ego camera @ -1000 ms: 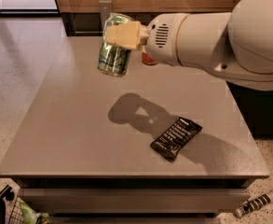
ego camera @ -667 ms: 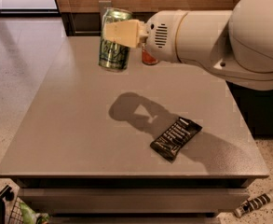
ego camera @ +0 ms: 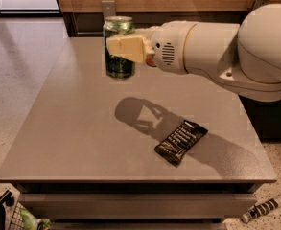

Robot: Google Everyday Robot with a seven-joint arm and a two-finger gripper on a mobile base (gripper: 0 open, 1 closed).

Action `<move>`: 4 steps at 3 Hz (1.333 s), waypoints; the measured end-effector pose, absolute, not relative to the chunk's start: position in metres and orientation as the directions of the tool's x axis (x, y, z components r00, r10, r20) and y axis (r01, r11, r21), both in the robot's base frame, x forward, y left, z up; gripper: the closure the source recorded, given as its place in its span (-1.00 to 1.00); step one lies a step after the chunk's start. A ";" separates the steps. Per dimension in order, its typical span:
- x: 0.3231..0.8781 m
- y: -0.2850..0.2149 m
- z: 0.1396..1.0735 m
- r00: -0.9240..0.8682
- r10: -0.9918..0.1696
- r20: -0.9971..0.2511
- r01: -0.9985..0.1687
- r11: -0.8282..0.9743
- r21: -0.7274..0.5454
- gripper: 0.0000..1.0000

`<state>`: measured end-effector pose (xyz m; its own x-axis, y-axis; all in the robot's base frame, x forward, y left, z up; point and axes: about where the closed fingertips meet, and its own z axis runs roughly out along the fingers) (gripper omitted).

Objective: Place green can upright

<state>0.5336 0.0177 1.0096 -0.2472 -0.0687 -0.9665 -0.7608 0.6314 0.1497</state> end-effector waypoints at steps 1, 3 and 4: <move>0.525 0.020 0.989 -0.172 -0.113 -0.979 -0.802 0.592 0.072 1.00; 0.511 0.037 0.932 -0.014 -0.191 -0.982 -0.864 0.496 -0.084 1.00; 0.507 0.044 0.906 0.019 -0.207 -0.978 -0.880 0.461 -0.115 1.00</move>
Offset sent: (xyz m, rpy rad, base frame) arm -0.0283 0.0121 -0.0900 -0.1348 -0.2745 0.1781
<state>0.5071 0.0437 0.9063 0.0191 -0.2066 -0.9782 -0.8798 0.4613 -0.1146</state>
